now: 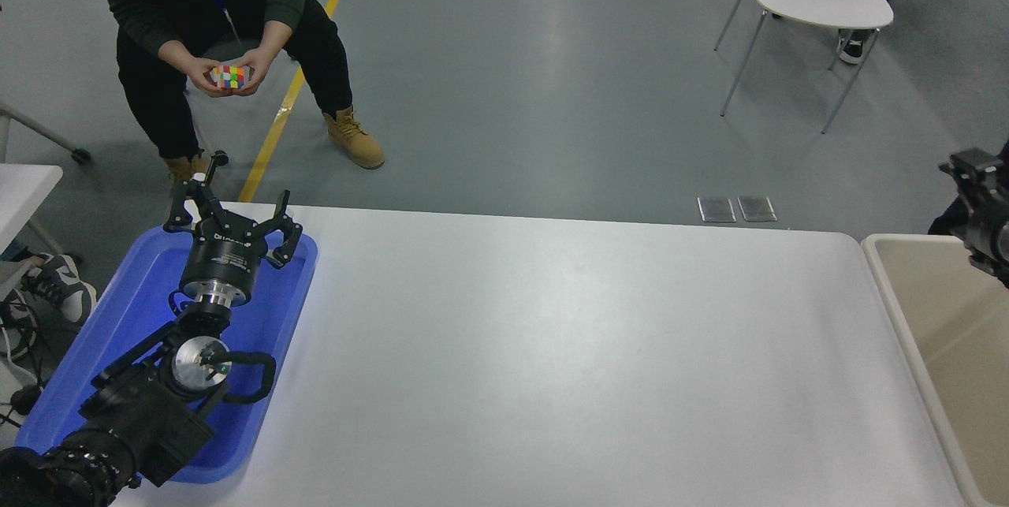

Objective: Pick up paper ball place in dustbin

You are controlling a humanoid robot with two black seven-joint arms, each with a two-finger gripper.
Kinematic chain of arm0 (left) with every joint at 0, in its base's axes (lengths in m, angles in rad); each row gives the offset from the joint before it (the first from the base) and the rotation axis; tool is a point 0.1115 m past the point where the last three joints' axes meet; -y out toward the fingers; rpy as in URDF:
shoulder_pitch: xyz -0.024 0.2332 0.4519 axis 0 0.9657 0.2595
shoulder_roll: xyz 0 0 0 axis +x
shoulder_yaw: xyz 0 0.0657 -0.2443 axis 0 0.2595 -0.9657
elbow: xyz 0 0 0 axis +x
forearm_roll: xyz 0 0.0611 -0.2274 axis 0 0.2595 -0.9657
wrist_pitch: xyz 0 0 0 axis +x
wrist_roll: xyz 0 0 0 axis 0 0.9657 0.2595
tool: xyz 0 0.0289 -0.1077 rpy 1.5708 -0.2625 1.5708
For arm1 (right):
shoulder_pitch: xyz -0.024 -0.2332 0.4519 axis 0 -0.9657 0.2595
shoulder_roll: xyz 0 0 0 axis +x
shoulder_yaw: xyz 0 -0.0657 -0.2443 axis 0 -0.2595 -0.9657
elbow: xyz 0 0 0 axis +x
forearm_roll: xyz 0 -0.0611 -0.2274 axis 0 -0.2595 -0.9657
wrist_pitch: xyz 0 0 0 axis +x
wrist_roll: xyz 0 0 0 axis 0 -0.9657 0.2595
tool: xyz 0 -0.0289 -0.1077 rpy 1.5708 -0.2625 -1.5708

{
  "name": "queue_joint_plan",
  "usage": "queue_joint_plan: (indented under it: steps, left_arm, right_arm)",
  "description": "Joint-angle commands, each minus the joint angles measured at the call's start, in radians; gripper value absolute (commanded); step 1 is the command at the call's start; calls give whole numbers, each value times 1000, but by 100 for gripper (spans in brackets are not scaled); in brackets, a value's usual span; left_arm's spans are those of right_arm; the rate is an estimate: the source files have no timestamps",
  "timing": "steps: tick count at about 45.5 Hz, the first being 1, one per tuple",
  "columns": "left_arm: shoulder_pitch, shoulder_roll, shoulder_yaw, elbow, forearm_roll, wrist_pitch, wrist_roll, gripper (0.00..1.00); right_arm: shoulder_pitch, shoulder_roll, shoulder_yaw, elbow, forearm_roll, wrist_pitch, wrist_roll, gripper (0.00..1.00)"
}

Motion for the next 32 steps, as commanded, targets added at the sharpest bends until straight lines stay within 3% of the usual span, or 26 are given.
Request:
queue_joint_plan:
  steps: [1, 14, 21, 32]
  left_arm:
    - [0, 0, 0, 0, 0, -2, 0, 100]
    - [0, 0, 0, 0, 0, -2, 0, 100]
    - [0, -2, 0, -1, 0, 0, 0, 100]
    - [0, 0, 0, 0, 0, -2, 0, 100]
  right_arm:
    - [-88, 30, 401, 246, 118, 3, 3, 100]
    - [-234, 229, 647, 320, 180, 179, 17, 100]
    - [-285, 305, 679, 317, 180, 216, 52, 100]
    - [-348, 331, 679, 297, 178, 296, 117, 100]
